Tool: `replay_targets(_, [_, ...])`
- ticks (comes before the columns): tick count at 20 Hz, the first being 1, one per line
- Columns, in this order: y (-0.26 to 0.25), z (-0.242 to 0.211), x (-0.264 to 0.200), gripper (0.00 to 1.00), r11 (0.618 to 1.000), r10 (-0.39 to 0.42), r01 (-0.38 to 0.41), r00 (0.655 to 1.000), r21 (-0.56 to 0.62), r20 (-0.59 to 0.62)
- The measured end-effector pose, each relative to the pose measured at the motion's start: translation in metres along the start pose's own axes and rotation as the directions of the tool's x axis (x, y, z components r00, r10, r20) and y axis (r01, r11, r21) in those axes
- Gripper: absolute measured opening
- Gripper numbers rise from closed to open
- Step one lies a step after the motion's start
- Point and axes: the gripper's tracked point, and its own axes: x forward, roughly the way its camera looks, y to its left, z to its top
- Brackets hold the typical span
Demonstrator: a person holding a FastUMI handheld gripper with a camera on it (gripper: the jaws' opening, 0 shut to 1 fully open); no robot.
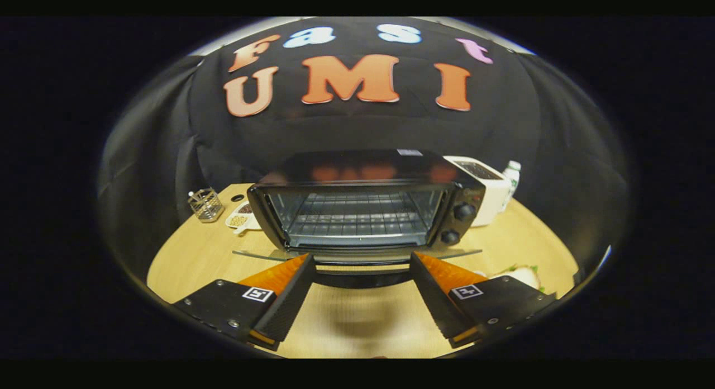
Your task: Open the toaster oven, put the food inside, and close the toaster oven door.
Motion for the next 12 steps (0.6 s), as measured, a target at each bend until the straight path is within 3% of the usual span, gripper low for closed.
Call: replay_targets(12, [-0.002,-0.120,0.008,0.99,1.000,0.000,-0.001,0.980,-0.009,-0.197])
